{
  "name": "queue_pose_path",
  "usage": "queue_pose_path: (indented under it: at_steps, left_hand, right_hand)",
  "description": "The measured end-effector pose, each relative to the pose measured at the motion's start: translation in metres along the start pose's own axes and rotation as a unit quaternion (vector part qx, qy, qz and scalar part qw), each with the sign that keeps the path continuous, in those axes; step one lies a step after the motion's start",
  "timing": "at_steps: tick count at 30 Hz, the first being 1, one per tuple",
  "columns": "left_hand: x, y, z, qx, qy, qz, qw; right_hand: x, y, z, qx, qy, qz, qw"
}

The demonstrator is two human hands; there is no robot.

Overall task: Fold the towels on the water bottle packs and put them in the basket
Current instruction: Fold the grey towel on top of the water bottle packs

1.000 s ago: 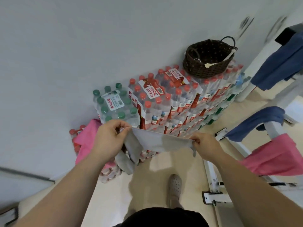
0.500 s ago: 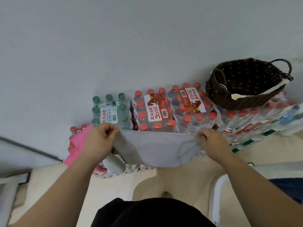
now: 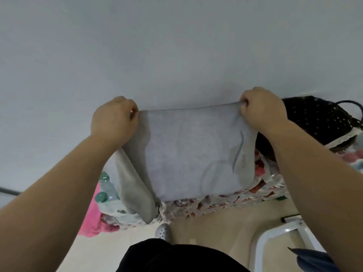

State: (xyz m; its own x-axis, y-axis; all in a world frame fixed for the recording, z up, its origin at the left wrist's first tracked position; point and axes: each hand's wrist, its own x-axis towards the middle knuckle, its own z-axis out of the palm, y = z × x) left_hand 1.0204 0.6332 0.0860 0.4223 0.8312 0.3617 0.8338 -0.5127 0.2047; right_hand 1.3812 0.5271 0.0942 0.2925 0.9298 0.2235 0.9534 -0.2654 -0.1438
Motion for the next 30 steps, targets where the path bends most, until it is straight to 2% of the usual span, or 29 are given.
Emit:
queue_pose_path:
  at_steps: [2, 4, 6, 9, 11, 14, 20, 27, 30]
  left_hand:
    - [0.017, 0.000, 0.014, 0.034, -0.024, 0.012, 0.999]
    - [0.016, 0.006, 0.034, 0.056, -0.060, 0.028, 0.996]
    - [-0.002, 0.017, 0.054, 0.043, -0.081, 0.048, 0.995]
    - [-0.048, 0.033, 0.083, -0.004, -0.146, 0.065, 0.987]
    - [-0.077, 0.041, 0.102, -0.020, -0.206, 0.065, 0.976]
    - [-0.098, 0.051, 0.125, -0.020, -0.267, 0.051, 0.962]
    - [-0.087, 0.059, 0.154, -0.012, -0.289, 0.023, 0.957]
    - [-0.071, 0.076, 0.162, 0.014, -0.281, 0.042, 0.959]
    - [-0.076, 0.076, 0.150, 0.001, -0.245, 0.012, 0.969]
  right_hand:
    - [0.009, -0.006, 0.011, -0.065, 0.029, -0.005, 0.997]
    - [-0.004, -0.018, 0.035, -0.098, 0.007, -0.002, 0.995]
    - [-0.031, -0.035, 0.066, -0.070, -0.058, 0.008, 0.996]
    - [-0.076, -0.050, 0.114, -0.016, -0.210, 0.066, 0.975]
    - [-0.094, -0.052, 0.138, -0.019, -0.248, 0.097, 0.964]
    - [-0.102, -0.053, 0.152, -0.030, -0.234, 0.105, 0.966]
    - [-0.093, -0.033, 0.155, -0.040, -0.222, 0.119, 0.967]
    - [-0.083, -0.002, 0.148, -0.046, -0.225, 0.124, 0.965]
    - [-0.077, -0.020, 0.141, -0.051, -0.212, 0.053, 0.974]
